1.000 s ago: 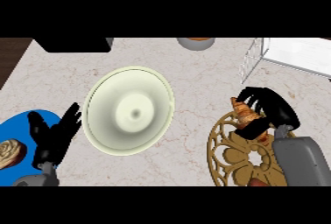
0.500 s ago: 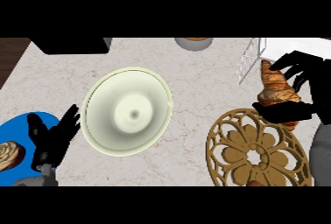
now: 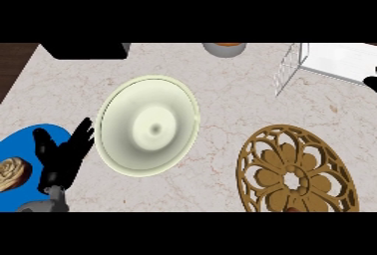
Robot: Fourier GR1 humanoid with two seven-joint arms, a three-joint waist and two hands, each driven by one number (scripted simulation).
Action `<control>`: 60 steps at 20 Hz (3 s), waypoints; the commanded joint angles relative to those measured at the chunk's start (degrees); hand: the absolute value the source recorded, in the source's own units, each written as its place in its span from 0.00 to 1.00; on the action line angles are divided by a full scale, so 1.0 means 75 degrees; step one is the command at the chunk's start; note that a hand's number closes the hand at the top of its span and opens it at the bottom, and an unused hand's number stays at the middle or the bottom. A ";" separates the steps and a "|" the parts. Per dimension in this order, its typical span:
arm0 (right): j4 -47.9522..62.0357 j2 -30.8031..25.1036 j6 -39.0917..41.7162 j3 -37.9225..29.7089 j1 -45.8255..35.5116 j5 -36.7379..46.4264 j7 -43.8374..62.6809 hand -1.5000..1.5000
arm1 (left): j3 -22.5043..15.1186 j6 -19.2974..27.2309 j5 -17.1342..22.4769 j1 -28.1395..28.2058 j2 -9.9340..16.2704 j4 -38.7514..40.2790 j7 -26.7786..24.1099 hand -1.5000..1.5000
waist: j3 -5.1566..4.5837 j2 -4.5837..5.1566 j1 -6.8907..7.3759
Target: Pick the croissant from the placemat and place it in the tiered shelf
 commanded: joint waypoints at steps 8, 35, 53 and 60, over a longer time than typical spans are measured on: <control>0.3103 -0.1937 -0.0102 -0.1402 -0.1954 -0.0460 -0.0712 1.00 | -0.0056 -0.0126 -0.0242 -0.0197 -0.0153 0.0919 -0.0400 0.50 | -0.0022 0.0072 0.0042; 1.0448 -0.3303 -0.2578 -0.0305 -0.3641 0.1059 -0.5366 1.00 | 0.0052 -0.0253 -0.0133 -0.0182 -0.0173 0.0202 0.0116 0.50 | -0.0015 0.0107 0.0224; 1.2007 -0.3359 -0.3238 -0.0521 -0.4434 0.1100 -0.6160 1.00 | 0.0208 -0.0216 -0.0256 -0.0492 -0.0115 0.0576 0.0223 0.50 | -0.0015 0.0109 0.0183; 1.2284 -0.3517 -0.3861 -0.1584 -0.4666 0.0181 -0.5990 0.00 | 0.0152 -0.0414 -0.0221 -0.0040 -0.0070 0.0152 0.0061 0.50 | -0.0009 0.0109 0.0257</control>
